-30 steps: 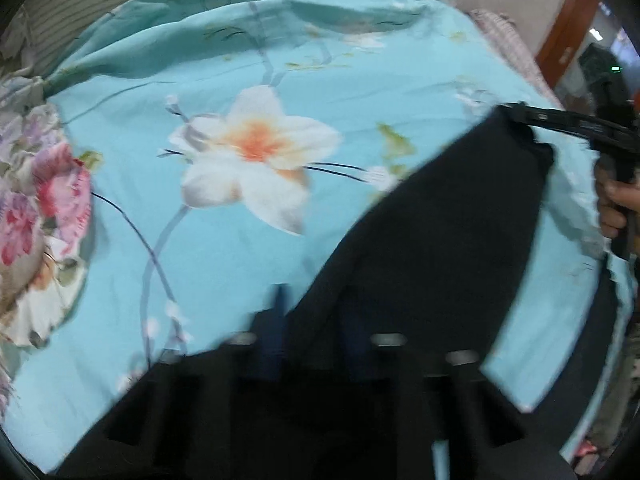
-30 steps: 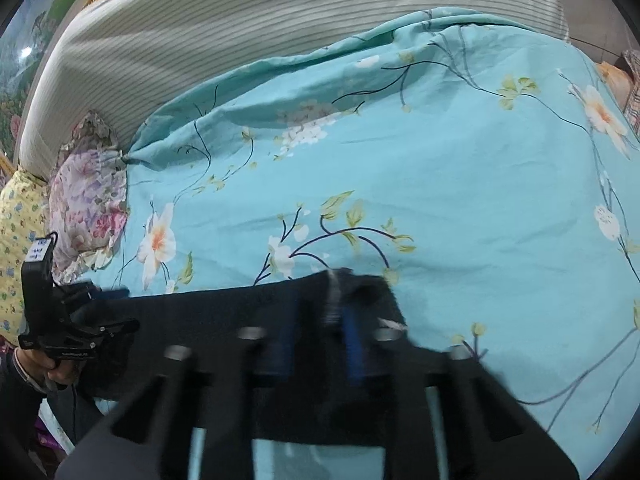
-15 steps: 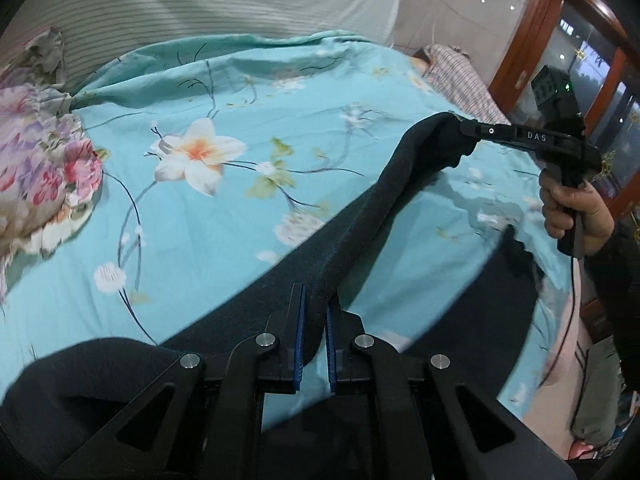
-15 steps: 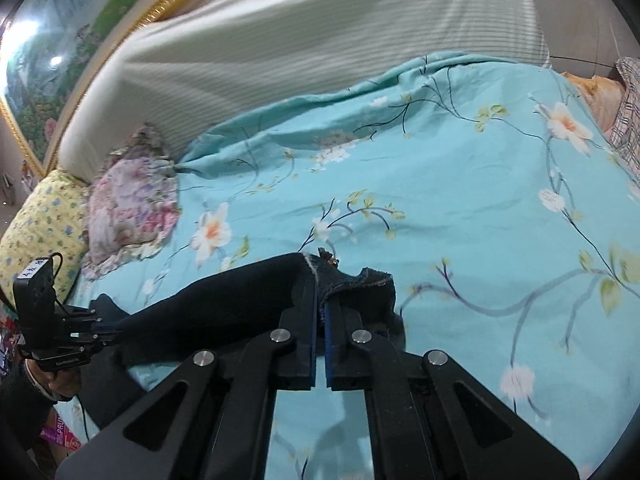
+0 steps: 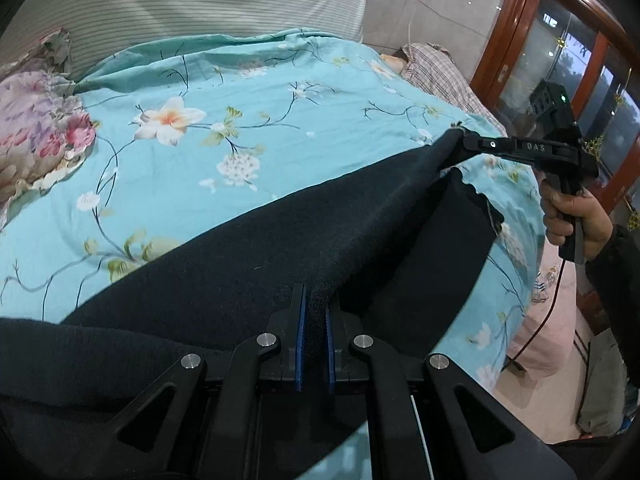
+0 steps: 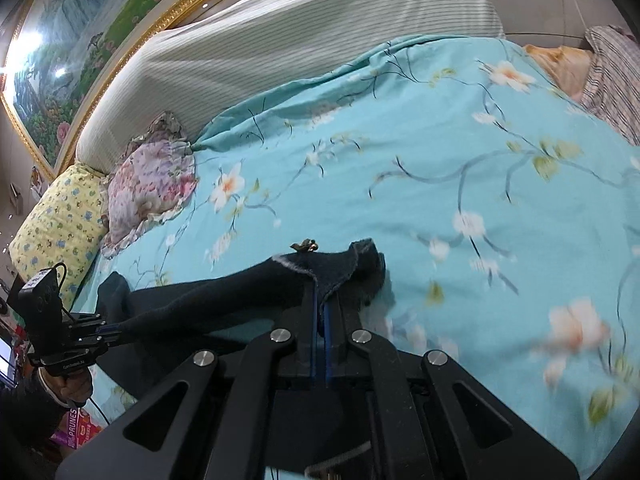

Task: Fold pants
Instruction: 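Lift the hems with both grippers and fold them over toward the waistband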

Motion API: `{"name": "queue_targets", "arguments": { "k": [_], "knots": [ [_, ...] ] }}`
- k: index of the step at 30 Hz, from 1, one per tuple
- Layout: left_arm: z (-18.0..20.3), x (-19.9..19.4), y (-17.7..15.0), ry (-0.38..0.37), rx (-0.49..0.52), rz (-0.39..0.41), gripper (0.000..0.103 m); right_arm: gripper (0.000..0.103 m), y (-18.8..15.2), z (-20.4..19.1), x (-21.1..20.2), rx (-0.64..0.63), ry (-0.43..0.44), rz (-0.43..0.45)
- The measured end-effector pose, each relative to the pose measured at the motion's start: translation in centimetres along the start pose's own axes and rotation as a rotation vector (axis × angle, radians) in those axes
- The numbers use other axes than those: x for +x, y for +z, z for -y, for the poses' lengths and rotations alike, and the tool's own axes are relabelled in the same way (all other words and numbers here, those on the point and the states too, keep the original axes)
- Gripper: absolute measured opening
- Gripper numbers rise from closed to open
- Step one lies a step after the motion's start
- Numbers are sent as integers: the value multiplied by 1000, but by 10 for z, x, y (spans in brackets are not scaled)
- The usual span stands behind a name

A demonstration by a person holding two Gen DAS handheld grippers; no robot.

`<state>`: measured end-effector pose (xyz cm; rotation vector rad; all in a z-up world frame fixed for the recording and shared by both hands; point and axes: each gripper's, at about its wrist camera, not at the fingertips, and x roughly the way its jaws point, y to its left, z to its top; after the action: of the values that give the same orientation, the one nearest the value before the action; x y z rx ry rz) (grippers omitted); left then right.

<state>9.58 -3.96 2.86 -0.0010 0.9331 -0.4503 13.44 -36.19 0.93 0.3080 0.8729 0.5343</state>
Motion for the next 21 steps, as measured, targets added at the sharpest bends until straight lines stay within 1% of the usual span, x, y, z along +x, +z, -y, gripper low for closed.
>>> {"name": "queue_targets", "arguments": {
  "k": [5, 11, 17, 21],
  "knots": [
    [4, -12, -15, -14, -15, 15, 6, 3, -26, -5, -17, -14, -11, 11],
    [16, -10, -37, -22, 4, -17, 6, 3, -48, -5, -29, 1, -19, 10],
    [20, -12, -49, -30, 3, -20, 6, 3, -65, -3, -34, 22, -32, 4],
    [20, -6, -56, -33, 4, -40, 6, 3, -77, 0, -28, 35, -56, -22]
  ]
}}
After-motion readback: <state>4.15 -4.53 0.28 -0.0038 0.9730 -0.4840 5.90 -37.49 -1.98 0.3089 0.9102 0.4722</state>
